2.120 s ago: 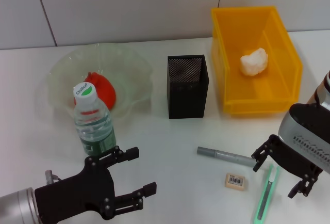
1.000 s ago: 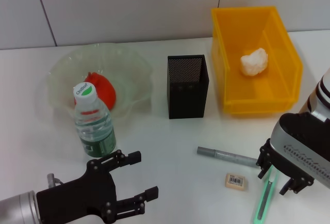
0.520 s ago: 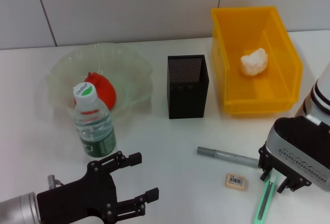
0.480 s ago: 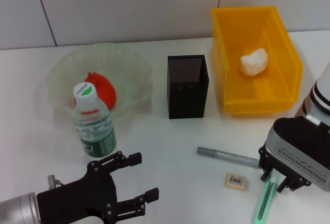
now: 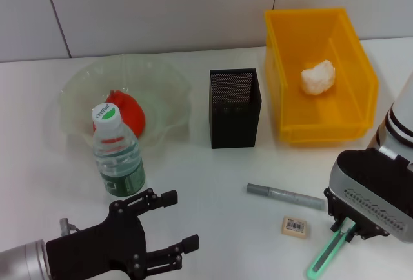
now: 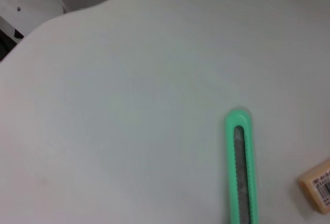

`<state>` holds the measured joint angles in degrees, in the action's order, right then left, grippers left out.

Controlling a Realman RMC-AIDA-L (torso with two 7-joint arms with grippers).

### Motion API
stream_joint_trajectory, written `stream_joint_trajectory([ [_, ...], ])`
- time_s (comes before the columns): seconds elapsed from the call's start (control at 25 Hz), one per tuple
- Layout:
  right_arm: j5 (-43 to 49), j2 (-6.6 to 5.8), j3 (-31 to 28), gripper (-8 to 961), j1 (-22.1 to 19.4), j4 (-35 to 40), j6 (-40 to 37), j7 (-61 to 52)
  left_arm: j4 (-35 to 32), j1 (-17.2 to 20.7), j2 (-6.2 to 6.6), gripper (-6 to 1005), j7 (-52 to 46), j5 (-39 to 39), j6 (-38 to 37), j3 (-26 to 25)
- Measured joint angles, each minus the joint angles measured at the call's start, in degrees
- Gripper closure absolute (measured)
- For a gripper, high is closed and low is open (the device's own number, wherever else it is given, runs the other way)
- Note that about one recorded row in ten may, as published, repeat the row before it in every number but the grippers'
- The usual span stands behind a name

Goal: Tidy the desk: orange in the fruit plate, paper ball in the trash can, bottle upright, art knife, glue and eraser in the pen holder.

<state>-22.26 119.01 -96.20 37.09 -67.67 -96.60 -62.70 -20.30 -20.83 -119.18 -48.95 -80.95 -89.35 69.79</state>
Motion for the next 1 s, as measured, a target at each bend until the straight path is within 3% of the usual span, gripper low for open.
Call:
stream_joint_trajectory([
  [0.24,-1.6,-0.01,-2.0,789,0.5,-3.1,-4.8,-3.6,-0.1,0.2,0.00,185,0.0,0.0,-0.8,0.0],
  [0.64,-6.7,-0.05,-12.7,790,2.9,-8.6,-14.8,-13.3,-0.7,0.1,0.09,185,0.0,0.0,-2.1,0.0],
  [1.0,-15.0,0.02,-21.7,789,1.1,-15.8,-15.4,-24.8,-1.9,0.2,0.20,186,0.1,0.5,-4.5,-0.6],
])
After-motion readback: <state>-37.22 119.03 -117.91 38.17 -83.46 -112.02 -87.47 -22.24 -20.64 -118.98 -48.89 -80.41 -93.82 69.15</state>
